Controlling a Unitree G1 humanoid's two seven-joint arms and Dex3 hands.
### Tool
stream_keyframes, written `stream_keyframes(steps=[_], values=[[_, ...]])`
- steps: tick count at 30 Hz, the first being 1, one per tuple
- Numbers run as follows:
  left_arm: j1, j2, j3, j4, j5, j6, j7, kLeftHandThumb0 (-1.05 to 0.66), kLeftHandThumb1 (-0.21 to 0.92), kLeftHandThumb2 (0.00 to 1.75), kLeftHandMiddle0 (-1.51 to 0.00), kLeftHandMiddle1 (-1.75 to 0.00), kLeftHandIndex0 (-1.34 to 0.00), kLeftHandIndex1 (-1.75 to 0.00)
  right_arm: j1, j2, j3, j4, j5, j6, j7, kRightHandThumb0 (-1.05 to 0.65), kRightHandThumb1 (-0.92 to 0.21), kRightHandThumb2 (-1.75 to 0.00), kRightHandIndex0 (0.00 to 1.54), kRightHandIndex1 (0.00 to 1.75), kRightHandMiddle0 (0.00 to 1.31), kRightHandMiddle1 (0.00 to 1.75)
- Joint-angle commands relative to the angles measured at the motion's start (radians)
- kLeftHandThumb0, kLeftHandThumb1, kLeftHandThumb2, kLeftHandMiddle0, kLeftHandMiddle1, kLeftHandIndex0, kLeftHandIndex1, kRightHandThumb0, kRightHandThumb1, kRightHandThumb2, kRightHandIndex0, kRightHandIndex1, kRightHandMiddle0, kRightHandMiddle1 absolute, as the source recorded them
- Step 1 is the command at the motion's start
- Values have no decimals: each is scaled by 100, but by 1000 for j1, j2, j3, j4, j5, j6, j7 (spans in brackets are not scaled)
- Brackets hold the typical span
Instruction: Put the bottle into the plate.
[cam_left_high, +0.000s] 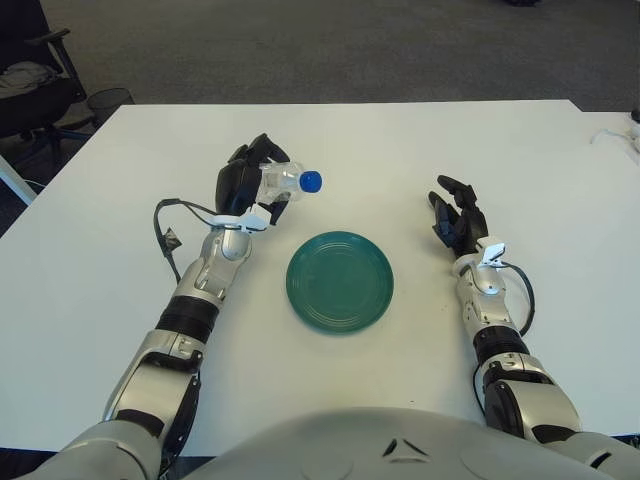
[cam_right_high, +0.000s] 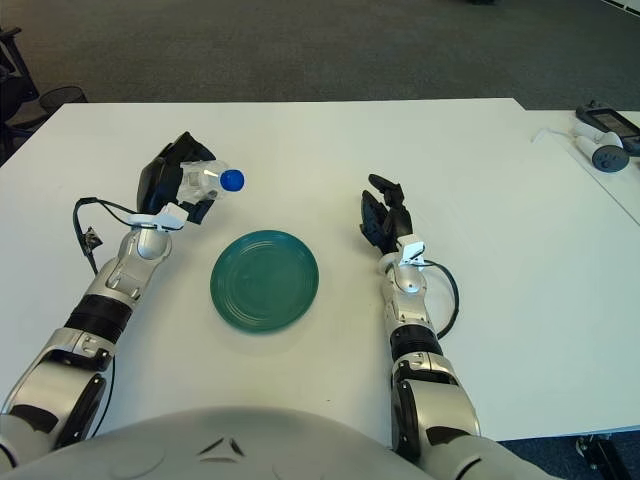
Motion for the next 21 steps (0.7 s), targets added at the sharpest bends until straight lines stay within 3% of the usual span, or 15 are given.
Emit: stream_keyframes(steps=[1,12,21], values=[[-36,-10,12,-12,1,-34,14,0,1,166,-85,-170,-62,-175,123,14,-12,143,13,125,-8,-56,-86,-60,44,2,0,83],[-1,-22,-11,-198,24,-59,-45,0,1,165,-86,-168,-62,-175,125,12,-15,142,10,122,-12,-57,-86,-62,45,2,0,83],[18,-4,-68,-214,25,-242,-101,0,1,164,-86,-167,-61,-175,123,12,-8,137,0,124,-20,-57,-89,-61,44,2,0,79]])
